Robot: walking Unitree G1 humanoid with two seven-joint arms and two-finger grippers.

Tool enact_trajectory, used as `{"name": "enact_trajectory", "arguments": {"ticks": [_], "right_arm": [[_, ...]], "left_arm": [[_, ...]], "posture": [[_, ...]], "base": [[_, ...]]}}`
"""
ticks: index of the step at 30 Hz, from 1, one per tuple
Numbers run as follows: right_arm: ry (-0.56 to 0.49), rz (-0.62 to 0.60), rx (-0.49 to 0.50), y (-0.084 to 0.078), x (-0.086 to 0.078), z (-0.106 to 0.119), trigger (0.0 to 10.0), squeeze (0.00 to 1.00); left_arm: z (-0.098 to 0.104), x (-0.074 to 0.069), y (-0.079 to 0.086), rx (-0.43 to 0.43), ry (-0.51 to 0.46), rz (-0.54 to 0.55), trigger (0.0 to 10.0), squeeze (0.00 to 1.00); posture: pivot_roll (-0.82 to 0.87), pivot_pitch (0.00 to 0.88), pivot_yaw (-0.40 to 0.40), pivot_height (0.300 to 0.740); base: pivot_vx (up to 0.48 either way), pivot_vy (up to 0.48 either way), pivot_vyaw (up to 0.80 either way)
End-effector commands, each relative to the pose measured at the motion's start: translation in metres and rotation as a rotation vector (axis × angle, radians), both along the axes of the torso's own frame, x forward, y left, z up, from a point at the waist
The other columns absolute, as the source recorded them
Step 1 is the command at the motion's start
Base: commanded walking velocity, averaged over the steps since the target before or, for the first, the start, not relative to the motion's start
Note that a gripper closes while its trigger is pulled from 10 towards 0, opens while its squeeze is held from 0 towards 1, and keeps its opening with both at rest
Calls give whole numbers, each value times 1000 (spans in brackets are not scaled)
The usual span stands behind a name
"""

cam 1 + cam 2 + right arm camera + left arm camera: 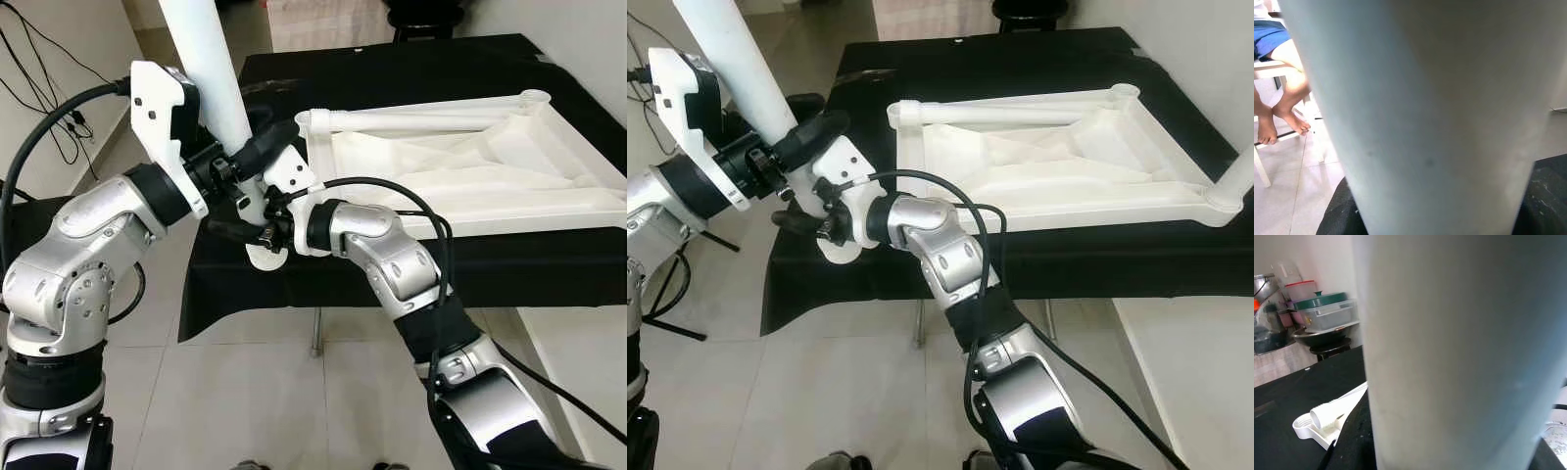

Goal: Building children table

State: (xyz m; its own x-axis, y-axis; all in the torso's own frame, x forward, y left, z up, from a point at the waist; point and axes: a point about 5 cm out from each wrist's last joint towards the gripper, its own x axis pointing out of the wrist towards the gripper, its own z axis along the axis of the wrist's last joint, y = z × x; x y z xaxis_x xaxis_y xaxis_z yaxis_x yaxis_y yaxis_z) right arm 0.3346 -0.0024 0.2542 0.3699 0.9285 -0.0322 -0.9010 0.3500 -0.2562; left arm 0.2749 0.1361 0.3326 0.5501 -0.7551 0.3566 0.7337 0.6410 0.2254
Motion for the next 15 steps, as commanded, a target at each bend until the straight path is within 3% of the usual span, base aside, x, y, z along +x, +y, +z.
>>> {"name": "enact_trajectory", "arguments": {"ticks": [1, 7, 8, 15], "right_arm": [[7, 74, 50, 26, -12, 9, 0, 0], [7, 57, 74, 24, -11, 12, 0, 0], [3, 29, 96, 21, -8, 15, 0, 0], [0, -52, 128, 14, 2, 20, 0, 0]], "left_arm": [[-1, -18, -36, 46, -31, -291, 0, 0], [1, -15, -34, 12, -43, -264, 0, 0], [4, -10, -28, -36, -38, -203, 10000, 1000], [12, -5, -13, -144, -48, -85, 10000, 1000]], "posture": [[6, 107, 57, 740], [6, 107, 57, 740], [6, 110, 56, 740], [10, 124, 53, 740]], "base": [[0, 0, 0], [0, 0, 0], [0, 0, 0], [0, 0, 0]]}}
